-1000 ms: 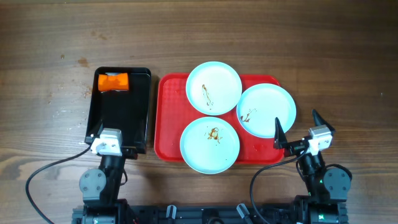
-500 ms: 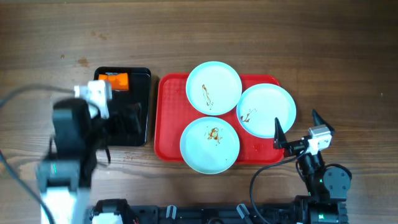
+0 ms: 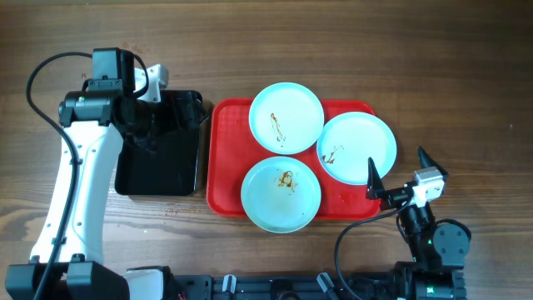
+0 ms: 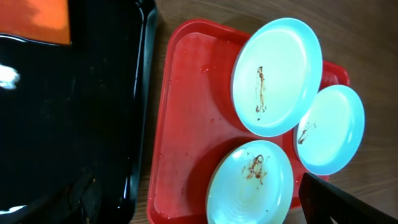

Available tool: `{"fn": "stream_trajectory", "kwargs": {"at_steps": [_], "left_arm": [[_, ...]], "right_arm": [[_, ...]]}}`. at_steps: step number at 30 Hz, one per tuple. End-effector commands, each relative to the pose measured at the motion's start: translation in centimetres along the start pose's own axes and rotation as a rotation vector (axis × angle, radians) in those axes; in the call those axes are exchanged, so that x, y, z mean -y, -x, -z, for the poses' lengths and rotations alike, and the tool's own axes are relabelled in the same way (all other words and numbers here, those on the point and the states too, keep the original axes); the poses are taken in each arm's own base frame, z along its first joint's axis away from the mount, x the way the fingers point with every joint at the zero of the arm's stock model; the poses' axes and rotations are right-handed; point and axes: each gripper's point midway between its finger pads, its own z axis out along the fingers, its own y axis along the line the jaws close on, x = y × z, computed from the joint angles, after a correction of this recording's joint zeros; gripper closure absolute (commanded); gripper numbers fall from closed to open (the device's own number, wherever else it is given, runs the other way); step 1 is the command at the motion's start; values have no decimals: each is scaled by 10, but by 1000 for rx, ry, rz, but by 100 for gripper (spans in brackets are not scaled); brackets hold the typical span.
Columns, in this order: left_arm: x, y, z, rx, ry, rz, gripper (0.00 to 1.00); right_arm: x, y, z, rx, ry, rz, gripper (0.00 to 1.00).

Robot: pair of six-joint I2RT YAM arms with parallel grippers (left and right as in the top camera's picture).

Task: Clean dirty plates on tray and stack at the side
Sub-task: 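Reach the left gripper into the black tray and grasp the orange sponge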

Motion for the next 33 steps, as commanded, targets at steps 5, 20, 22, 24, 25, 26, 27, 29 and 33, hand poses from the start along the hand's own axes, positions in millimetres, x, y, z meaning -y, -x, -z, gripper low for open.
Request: {"fn": "stream_trajectory", "kwargs": {"at_steps": [5, 20, 22, 24, 25, 26, 27, 29, 33], "left_arm": [[-42, 23, 13, 111, 264, -2, 0], [-96, 63, -47, 119, 454, 9, 0], [-102, 61, -60, 89, 462, 10, 0], [-101, 71, -63, 126, 453, 5, 2], [-99, 76, -64, 144, 444, 1, 5], [-98, 80, -63, 162, 438, -1, 10], [-97, 84, -63, 174, 434, -3, 12], [-95, 87, -64, 189, 419, -7, 25], [-98, 90, -71, 189, 420, 0, 47]], "right_arm": [[-3, 1, 0, 7, 15, -4, 0], [-3, 1, 0, 6, 15, -4, 0], [-3, 1, 0, 6, 15, -4, 0], [-3, 1, 0, 6, 15, -4, 0], [-3, 1, 0, 7, 15, -4, 0], [-3, 1, 0, 6, 15, -4, 0], [-3, 1, 0, 7, 15, -4, 0], [-3, 1, 0, 7, 15, -4, 0], [-3, 1, 0, 7, 15, -4, 0]]}}
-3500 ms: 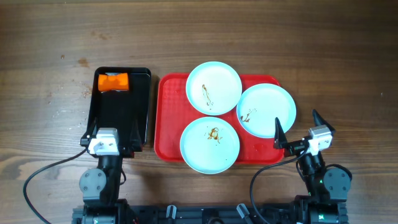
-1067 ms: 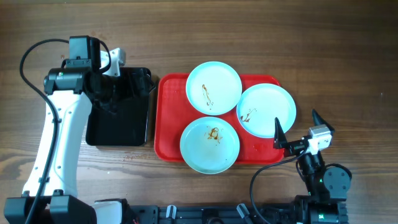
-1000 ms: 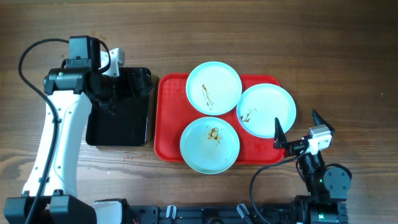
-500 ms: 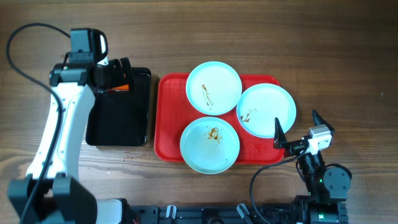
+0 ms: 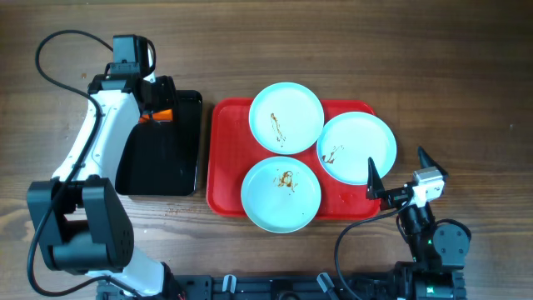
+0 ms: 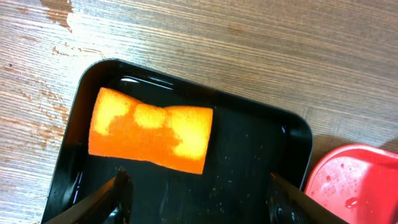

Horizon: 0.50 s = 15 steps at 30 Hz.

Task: Clean dirty plates on tray and stack at the side
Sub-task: 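Reach the left gripper into the black tray and grasp the orange sponge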

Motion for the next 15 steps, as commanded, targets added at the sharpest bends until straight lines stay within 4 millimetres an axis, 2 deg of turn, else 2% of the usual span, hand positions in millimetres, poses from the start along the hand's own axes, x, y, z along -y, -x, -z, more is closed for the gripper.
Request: {"fn": "stream_trajectory", "kwargs": {"at_steps": [1, 2, 3, 4, 8, 12, 13, 14, 15], "left_arm": [[-1, 2, -12, -16, -2, 11, 51], [-6, -4, -22, -44, 10, 34, 60], [-11, -8, -30, -66, 19, 62, 64], [-17, -11, -37, -84, 29, 87, 62], [-45, -15, -53, -117, 62, 145, 77], [-76, 0, -58, -65, 69, 223, 77], [-78, 2, -58, -58, 66, 228, 77], [-76, 4, -58, -52, 55, 228, 74], [-72, 4, -58, -52, 41, 226, 60]], "right_arm": [[-3, 1, 0, 6, 15, -4, 0], [-3, 1, 0, 6, 15, -5, 0], [-3, 1, 0, 6, 15, -4, 0], [-3, 1, 0, 6, 15, -4, 0], [-3, 1, 0, 6, 15, -4, 0], [-3, 1, 0, 6, 15, -4, 0], [-3, 1, 0, 6, 15, -4, 0], [-3, 1, 0, 6, 15, -5, 0], [-3, 1, 0, 6, 15, -4, 0]]}}
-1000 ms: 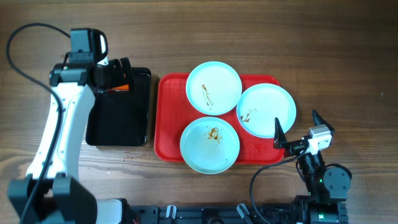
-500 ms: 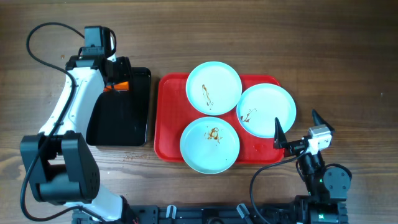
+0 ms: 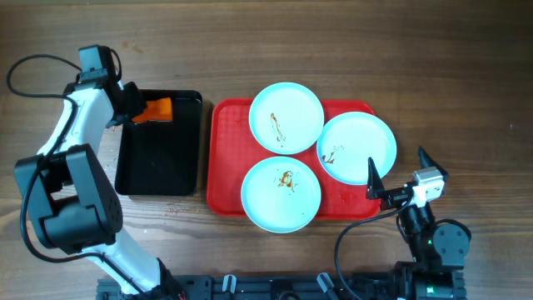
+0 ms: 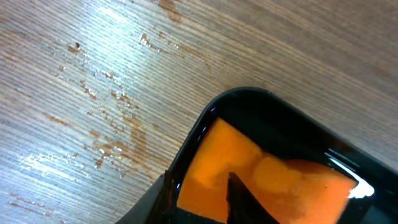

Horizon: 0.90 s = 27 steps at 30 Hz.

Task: Clean dirty plates on tray and stack at the side
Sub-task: 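Reach the left gripper into the black tray and grasp the orange sponge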

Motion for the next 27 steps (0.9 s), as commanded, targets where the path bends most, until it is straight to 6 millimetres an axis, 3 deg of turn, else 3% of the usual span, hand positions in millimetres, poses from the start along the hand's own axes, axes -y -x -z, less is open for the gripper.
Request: {"fn": "stream_trajectory", "kwargs": {"at_steps": [1, 4, 7, 10, 13, 17, 23, 27], "left_arm": [[15, 1, -2, -9, -61, 3, 46], [26, -2, -2, -17, -85, 36, 41], [36, -7, -1, -32, -103, 60, 47], [40, -15, -9, -72, -119, 130, 46], [43, -33, -27, -153, -134, 149, 59], [45, -39, -33, -176, -133, 146, 95], [48, -45, -32, -195, -133, 129, 96], [65, -48, -18, -186, -147, 85, 96]], "right_arm": [[-3, 1, 0, 6, 15, -5, 0], [-3, 1, 0, 6, 15, -4, 0], [-3, 1, 0, 6, 15, -5, 0], [-3, 1, 0, 6, 15, -5, 0], [-3, 1, 0, 6, 15, -5, 0], [-3, 1, 0, 6, 15, -5, 0], [-3, 1, 0, 6, 15, -4, 0], [-3, 1, 0, 6, 15, -4, 0]]}}
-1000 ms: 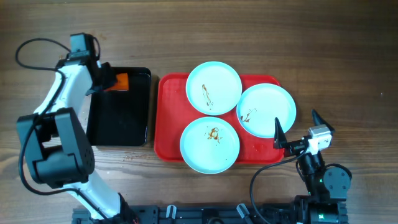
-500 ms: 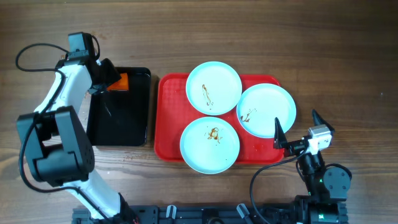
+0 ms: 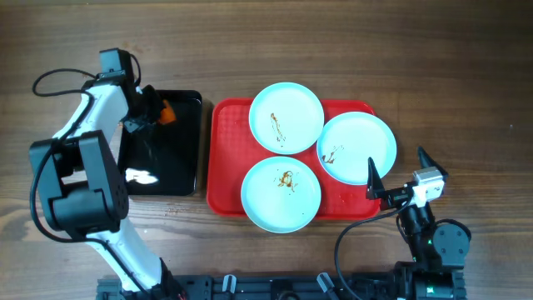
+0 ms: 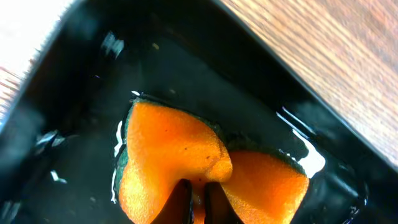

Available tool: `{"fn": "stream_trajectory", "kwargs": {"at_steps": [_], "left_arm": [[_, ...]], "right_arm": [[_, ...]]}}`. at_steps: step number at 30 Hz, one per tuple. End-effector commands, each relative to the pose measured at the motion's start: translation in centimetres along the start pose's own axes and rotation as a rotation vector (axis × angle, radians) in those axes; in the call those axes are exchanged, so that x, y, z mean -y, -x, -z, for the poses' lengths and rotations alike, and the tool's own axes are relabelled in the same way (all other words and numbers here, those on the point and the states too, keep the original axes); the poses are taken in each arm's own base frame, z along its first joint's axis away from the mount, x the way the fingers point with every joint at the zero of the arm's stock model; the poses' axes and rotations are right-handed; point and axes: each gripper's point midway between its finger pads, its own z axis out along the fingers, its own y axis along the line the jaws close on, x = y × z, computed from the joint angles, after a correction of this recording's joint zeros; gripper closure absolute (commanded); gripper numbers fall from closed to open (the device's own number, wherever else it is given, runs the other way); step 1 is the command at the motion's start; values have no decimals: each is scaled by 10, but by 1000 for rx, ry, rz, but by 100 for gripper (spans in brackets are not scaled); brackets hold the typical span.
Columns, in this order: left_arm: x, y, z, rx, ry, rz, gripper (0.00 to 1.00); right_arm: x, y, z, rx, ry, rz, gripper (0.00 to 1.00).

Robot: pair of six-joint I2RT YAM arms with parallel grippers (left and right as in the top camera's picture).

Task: Clean dirty plates on tray and stack at the side

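Three pale blue plates smeared with brown sauce lie on the red tray [image 3: 225,167]: one at the back [image 3: 286,116], one at the right [image 3: 357,147], one at the front [image 3: 281,194]. An orange sponge [image 4: 180,162] sits in the wet black tray [image 3: 162,158], pinched at its middle by my left gripper [image 4: 198,196], which is shut on it. In the overhead view the left gripper [image 3: 154,110] is at the black tray's back edge. My right gripper [image 3: 398,179] rests open near the table's front right, beside the red tray.
The black tray holds a film of water that glints. Bare wooden table [image 3: 450,75] lies right of the red tray and behind both trays. The left arm's cable loops over the table's left side.
My left gripper has dropped from the black tray's back-left corner onto the sponge and shut on its middle, folding it. The right arm and the plates are unchanged.
My left gripper first hung over the black tray, looking toward the plates. It then stood open above the sponge at the tray's back end, then at the tray's corner close to the sponge. Now it pinches the sponge.
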Motion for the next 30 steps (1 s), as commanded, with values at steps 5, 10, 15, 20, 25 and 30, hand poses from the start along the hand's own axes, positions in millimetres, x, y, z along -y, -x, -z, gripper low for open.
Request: {"fn": "stream_trajectory", "kwargs": {"at_steps": [5, 10, 15, 20, 25, 30], "left_arm": [[32, -6, 51, 109, 40, -111, 96], [13, -20, 80, 93, 125, -106, 96], [16, -14, 67, 96, 119, -170, 27], [31, -13, 37, 63, 45, -215, 11], [21, -29, -10, -45, 73, -209, 9], [20, -28, -26, -49, 71, -204, 96]], "right_arm": [[-3, 1, 0, 7, 15, -4, 0], [-3, 1, 0, 7, 15, -4, 0], [-3, 1, 0, 7, 15, -4, 0], [-3, 1, 0, 7, 15, -4, 0], [-3, 1, 0, 7, 15, -4, 0], [-3, 1, 0, 7, 15, -4, 0]]}}
